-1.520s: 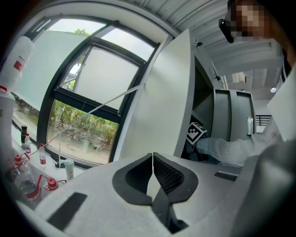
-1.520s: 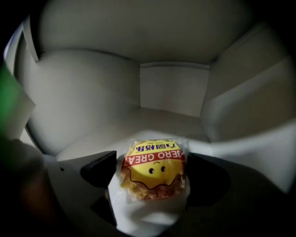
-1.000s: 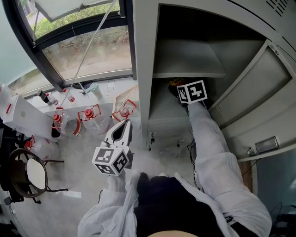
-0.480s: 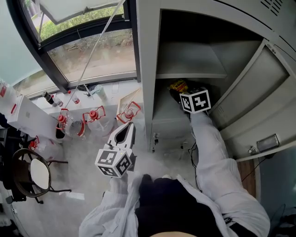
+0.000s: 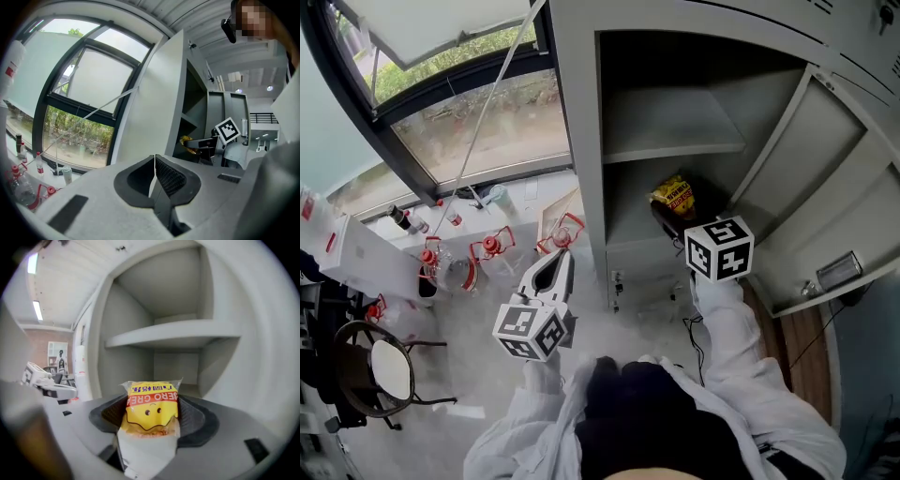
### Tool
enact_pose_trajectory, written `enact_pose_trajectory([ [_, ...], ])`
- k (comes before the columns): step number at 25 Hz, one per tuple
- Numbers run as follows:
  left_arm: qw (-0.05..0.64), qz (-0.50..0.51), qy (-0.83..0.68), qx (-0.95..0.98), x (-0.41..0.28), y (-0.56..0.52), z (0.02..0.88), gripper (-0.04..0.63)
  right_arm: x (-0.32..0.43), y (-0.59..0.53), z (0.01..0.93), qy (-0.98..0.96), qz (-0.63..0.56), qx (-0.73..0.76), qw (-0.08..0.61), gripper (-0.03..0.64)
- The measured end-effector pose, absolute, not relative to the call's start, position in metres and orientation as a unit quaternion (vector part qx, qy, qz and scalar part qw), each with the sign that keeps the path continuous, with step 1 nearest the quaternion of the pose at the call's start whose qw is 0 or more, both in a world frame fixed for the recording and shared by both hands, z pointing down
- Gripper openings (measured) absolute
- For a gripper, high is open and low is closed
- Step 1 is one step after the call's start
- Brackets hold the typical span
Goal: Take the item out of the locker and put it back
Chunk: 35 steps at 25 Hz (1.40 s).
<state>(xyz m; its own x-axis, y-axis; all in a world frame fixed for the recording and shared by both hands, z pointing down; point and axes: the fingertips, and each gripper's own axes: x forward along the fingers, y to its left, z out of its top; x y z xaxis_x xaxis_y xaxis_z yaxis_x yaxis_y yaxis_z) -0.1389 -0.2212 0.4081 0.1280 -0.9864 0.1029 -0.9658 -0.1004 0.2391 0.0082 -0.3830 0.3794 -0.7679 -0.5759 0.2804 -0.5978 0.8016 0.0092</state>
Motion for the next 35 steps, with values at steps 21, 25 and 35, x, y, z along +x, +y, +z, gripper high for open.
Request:
enact_pose_trajectory([
  [21,0.134,-0.023,-0.624,0.769,-0.104,-0.217,0.412,0.014,0.103,-0.294,0.408,-0.908,0.044,0.399,0.118,0.318],
  [25,0.137,-0.020,-0.620,0.772,-0.098,-0.217,0.415,0.014,0.105,-0.290,0.408,-0.909,0.044,0.398,0.118,0.318],
  [35,0.098,-0.027,-0.604,0.790,-0.089,-0.228,0.386,0.013,0.079,-0.295,0.363,-0.929,0.001,0.359,0.090,0.317],
])
